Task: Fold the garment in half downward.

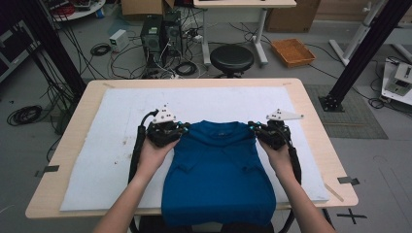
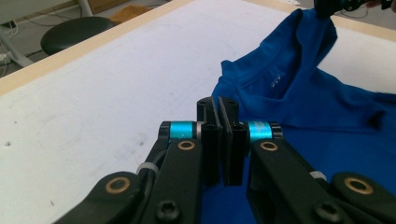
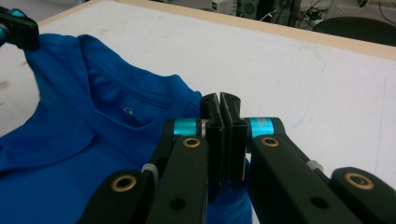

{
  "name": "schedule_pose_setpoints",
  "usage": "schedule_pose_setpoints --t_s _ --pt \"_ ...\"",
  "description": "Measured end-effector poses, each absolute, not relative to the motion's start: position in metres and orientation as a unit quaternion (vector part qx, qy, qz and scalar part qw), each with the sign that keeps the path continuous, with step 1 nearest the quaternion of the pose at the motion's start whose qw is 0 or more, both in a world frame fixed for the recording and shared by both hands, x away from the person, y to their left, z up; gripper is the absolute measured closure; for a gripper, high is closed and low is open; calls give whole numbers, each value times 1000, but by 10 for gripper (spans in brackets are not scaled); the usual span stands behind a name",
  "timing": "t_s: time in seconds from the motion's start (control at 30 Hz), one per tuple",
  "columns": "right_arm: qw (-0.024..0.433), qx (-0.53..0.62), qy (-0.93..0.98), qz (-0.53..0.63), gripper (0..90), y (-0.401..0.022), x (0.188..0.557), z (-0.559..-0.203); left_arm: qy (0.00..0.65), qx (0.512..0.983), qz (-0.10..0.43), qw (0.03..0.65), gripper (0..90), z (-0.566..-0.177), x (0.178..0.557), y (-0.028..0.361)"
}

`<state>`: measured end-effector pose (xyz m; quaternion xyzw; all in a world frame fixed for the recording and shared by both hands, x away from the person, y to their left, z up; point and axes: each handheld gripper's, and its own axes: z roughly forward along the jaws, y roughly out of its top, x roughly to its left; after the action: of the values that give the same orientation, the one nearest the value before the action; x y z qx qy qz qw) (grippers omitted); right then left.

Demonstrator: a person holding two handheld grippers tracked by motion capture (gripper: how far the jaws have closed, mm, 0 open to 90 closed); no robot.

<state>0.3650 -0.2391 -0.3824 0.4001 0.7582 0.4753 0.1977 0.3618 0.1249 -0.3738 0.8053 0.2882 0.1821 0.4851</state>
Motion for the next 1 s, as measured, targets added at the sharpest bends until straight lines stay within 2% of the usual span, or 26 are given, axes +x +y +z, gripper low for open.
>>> schedule_pose_setpoints --t_s 0.37,1.0 --pt "202 381 760 486 893 -248 298 -397 257 815 175 488 878 -385 312 131" --pt "182 359 786 469 891 -250 246 -412 233 836 158 472 876 -412 256 133"
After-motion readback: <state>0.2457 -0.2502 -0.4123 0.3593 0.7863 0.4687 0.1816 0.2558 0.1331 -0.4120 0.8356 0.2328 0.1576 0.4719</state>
